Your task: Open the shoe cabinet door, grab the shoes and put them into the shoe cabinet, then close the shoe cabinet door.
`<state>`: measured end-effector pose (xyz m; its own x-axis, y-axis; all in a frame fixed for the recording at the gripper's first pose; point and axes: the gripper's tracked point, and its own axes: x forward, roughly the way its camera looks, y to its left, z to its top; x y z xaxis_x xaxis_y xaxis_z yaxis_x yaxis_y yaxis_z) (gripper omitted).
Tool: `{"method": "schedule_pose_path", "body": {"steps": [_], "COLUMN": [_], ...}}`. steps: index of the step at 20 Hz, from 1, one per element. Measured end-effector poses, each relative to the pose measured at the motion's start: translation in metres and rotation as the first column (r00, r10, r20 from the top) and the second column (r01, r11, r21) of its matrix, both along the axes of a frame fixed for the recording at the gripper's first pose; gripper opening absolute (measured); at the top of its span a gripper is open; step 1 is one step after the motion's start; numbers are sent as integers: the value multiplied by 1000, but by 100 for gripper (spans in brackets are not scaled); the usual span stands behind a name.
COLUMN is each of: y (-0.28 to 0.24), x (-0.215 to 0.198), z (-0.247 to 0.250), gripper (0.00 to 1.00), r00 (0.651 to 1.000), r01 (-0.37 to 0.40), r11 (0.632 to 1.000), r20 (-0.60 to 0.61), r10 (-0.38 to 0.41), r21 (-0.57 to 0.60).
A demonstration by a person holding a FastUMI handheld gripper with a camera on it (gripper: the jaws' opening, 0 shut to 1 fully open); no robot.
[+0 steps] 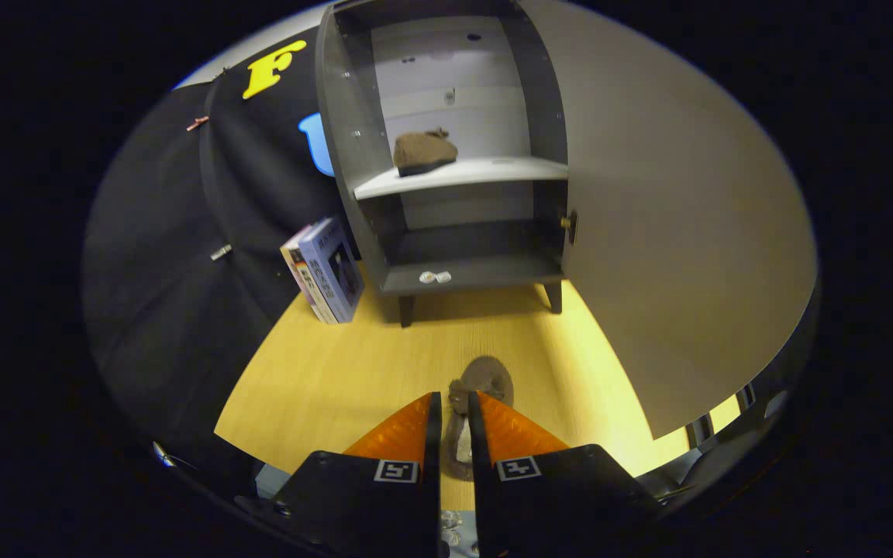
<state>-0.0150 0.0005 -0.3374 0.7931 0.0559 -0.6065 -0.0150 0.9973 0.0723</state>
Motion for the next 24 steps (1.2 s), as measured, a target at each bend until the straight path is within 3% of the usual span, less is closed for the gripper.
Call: {"method": "schedule_pose_path", "body": {"steps": [6, 11, 18, 24], "y": [8, 9, 7, 2], "x": [16, 33, 52, 85], "z": [-90, -139, -176, -184], "gripper": [22, 22, 22, 23], "r00": [986, 974, 969, 988], "r01": [49, 53, 48, 45], "r11": [999, 998, 998, 998], "r20": [-161, -219, -239, -145], "r10": [-50, -58, -56, -51], "r21": [-8, -29, -40, -45]}}
